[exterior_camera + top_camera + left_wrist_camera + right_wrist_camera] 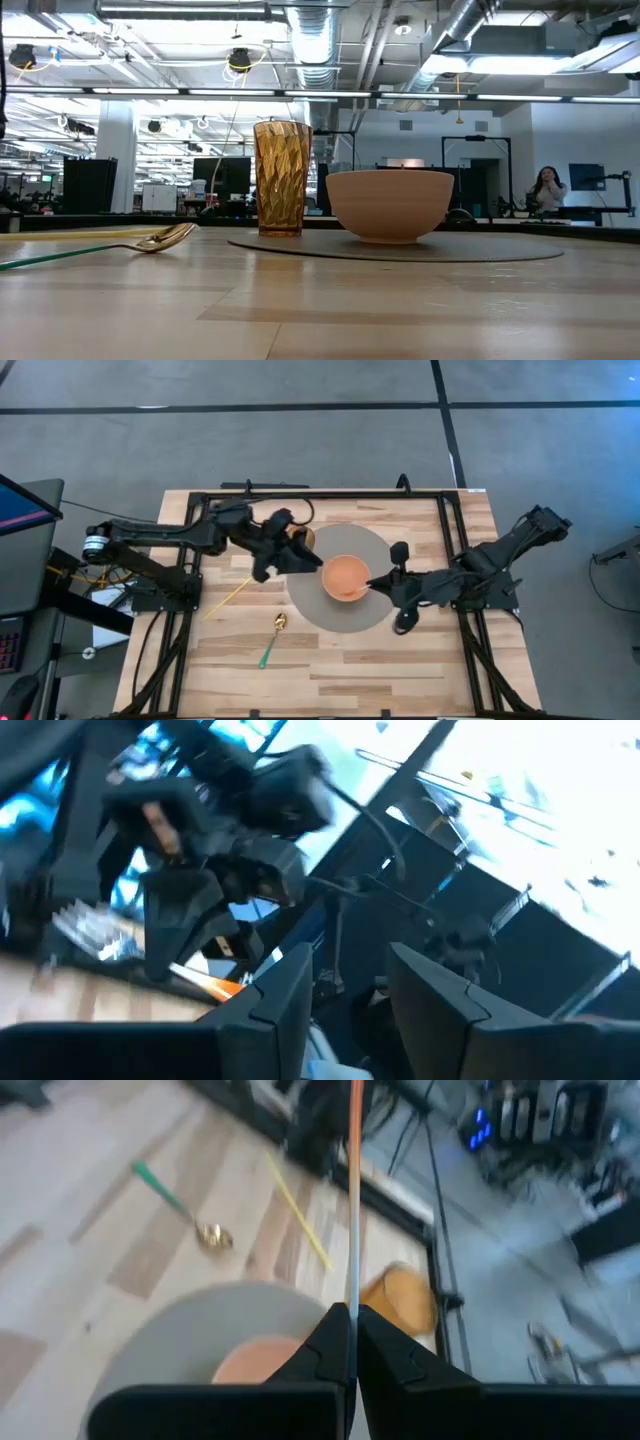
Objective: Pick & Place Utensil
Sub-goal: Put the orange silver fork into the light pink bowl
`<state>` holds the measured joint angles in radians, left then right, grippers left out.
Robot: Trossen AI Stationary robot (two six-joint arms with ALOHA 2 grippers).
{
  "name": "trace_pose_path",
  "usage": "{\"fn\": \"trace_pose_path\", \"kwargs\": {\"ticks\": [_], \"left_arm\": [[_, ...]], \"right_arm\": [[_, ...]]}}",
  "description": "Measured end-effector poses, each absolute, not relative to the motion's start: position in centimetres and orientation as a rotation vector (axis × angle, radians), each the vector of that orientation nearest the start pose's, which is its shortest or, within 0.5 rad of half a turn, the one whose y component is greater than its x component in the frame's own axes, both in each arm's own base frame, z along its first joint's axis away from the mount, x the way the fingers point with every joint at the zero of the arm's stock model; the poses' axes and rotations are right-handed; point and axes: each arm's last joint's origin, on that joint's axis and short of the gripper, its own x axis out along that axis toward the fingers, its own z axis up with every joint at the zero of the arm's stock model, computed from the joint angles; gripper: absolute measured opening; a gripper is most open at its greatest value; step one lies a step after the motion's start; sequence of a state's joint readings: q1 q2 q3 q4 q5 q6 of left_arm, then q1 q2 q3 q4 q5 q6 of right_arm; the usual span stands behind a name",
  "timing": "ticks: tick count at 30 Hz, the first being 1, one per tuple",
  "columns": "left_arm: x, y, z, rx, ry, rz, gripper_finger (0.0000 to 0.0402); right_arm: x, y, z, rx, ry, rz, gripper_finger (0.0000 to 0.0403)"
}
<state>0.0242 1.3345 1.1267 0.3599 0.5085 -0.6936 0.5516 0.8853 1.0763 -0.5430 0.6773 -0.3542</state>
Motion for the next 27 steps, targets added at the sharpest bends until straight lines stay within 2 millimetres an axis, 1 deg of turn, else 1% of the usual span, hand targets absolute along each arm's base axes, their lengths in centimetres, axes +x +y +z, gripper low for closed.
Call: {"fn": "trace_pose_path", "kwargs": {"ticks": [4, 6, 8, 9, 14, 16, 20, 23, 27], "left_arm": [[29.0, -0.7, 39.3, -0.545, -0.021, -0.529, 0.0131], [28.5, -0.7, 39.7, -0.52, -0.029, -0.529, 0.0131], [28.1, -0.8, 39.9, -0.493, -0.035, -0.528, 0.0131], [28.0, -0.8, 40.0, -0.482, -0.04, -0.529, 0.0131], [28.0, -0.8, 40.0, -0.442, -0.047, -0.526, 0.0131], [28.1, -0.8, 39.9, -0.442, -0.045, -0.526, 0.0131], [28.2, -0.8, 39.8, -0.443, -0.042, -0.523, 0.0131], [28.2, -0.7, 39.8, -0.442, -0.042, -0.523, 0.0131], [28.2, -0.6, 39.8, -0.372, -0.061, -0.514, 0.0131]], "right_arm": [[13.8, 7.1, 39.3, -0.54, 0.19, -0.035, 0.0], [13.3, 6.9, 38.6, -0.516, 0.136, 0.007, 0.0], [13.5, 6.9, 37.0, -0.505, 0.105, 0.024, 0.0], [13.7, 6.8, 35.9, -0.506, 0.102, 0.013, 0.0], [14.5, 6.1, 30.9, -0.484, 0.021, -0.076, 0.0], [15.0, 5.8, 29.3, -0.476, -0.026, -0.104, 0.0], [15.4, 5.1, 27.0, -0.412, -0.117, -0.097, 0.0], [15.9, 4.6, 25.8, -0.346, -0.159, -0.099, 0.0], [16.9, 3.9, 24.6, -0.321, -0.165, -0.135, 0.0]]}}
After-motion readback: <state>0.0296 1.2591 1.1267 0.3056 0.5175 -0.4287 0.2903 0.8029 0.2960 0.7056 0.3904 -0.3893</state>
